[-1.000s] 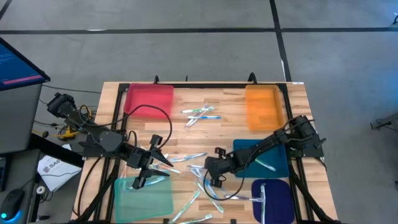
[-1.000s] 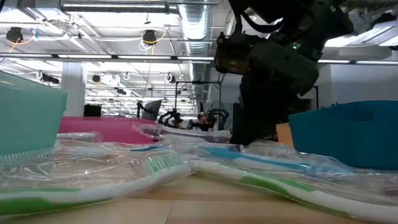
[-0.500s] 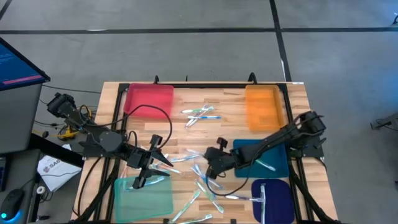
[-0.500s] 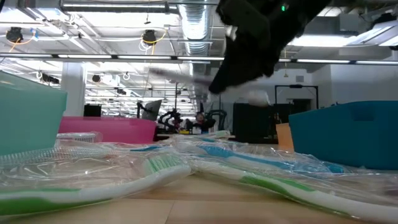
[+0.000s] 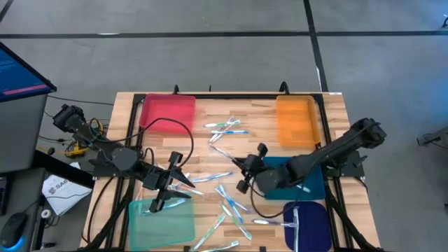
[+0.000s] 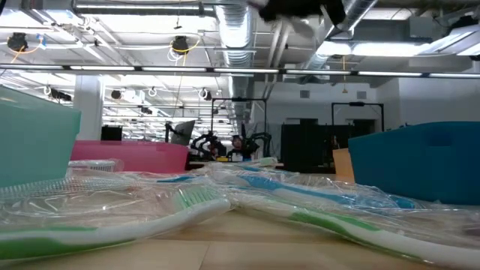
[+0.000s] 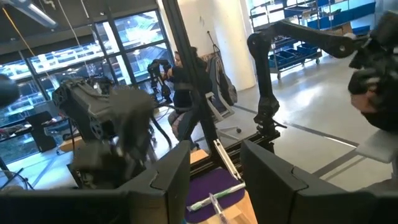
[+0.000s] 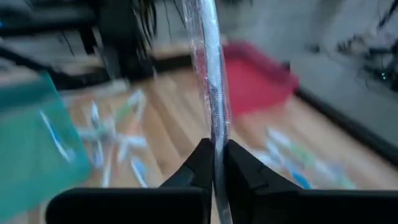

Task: Pick & Place Toothbrushes
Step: Put the violet toothbrush into the pink bin

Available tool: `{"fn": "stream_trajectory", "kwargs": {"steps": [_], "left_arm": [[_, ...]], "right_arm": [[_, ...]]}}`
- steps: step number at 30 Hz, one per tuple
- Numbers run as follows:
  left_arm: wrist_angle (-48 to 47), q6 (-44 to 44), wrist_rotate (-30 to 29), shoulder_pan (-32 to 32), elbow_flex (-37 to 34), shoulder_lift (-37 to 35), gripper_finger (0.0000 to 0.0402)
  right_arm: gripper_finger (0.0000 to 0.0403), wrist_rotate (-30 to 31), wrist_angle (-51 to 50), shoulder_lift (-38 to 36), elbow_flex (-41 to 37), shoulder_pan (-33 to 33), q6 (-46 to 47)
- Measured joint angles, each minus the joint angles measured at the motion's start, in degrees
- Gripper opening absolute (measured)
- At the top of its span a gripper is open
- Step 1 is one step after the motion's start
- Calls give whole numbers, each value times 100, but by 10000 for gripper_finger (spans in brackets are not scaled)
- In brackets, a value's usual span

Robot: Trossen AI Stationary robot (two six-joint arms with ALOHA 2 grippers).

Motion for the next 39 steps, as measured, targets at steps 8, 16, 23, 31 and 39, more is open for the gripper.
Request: {"fn": "stream_trajectory", "kwargs": {"steps": [8, 16, 23, 31, 39], "left_arm": [[-401, -40, -8, 506, -2, 4, 136], [690, -151, 100, 1038, -553, -57, 136], [1499, -151, 513, 1127, -807, -61, 136], [1553, -175, 507, 1219, -822, 99, 136], [1816, -594, 765, 1524, -822, 392, 136]], "right_arm": [[17, -863, 3147, -78, -102, 187, -2582], [13, -2316, 5354, -71, -919, 12, -2943], [17, -2590, 6393, 558, -1093, -287, -2625], [16, -3202, 7117, 1113, -806, -473, -2627], [14, -3337, 6626, 1151, -587, -458, -2650]]}}
